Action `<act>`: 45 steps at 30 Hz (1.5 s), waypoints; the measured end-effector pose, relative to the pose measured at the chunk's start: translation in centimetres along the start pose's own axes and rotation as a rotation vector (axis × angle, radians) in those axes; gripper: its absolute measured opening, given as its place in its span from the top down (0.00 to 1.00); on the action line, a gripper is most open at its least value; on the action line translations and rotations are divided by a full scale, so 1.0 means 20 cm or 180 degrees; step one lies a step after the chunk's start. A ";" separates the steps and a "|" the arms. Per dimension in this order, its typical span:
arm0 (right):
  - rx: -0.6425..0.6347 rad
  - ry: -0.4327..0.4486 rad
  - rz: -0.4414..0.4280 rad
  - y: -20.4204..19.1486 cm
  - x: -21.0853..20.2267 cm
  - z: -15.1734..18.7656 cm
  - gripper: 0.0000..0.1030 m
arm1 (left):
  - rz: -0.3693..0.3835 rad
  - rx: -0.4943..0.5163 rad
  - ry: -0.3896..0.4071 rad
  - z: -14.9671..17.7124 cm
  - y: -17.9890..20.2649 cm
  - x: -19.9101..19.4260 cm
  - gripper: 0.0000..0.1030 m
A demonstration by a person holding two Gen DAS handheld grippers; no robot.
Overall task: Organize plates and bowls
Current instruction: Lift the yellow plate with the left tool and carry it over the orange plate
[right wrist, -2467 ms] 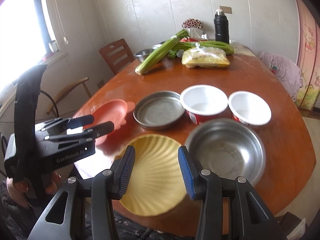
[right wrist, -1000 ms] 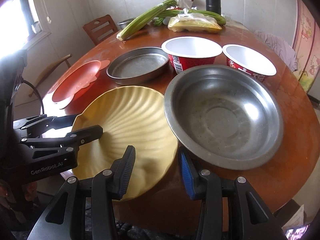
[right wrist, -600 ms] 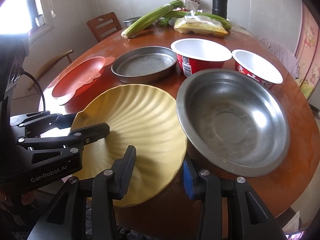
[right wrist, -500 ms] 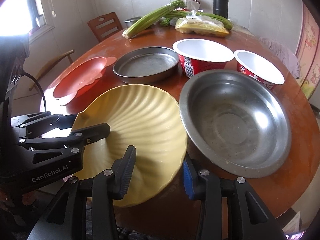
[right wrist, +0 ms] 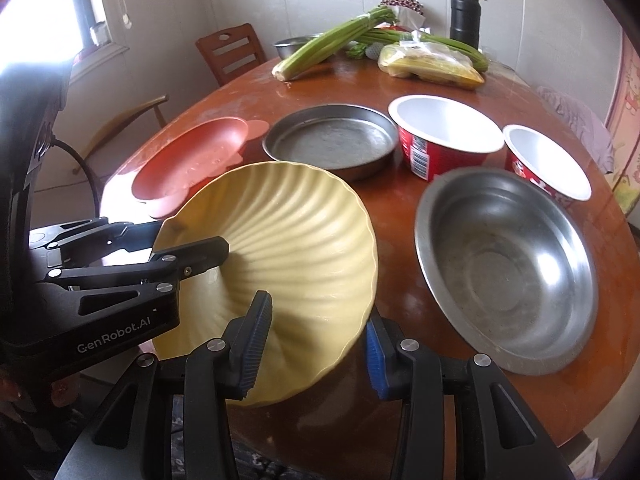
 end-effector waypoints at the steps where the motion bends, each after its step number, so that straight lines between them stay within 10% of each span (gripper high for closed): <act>1: -0.0006 0.0008 -0.0004 -0.01 0.00 -0.01 0.56 | -0.0012 -0.0004 0.0020 -0.01 -0.01 -0.01 0.58; 45: -0.0424 0.0231 -0.0418 -0.52 0.13 -0.62 0.56 | -0.0355 -0.0638 0.0537 -0.43 -0.68 -0.19 0.58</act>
Point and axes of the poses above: each gripper's, at about its wrist camera, not at the fingertips, and x roughly the way its jaws point, y to its right, z to its underside, the point moved 7 cm from there along x, roughly the way its jaws point, and after that the axes turned 5 degrees about -x, right-handed, at the moved point
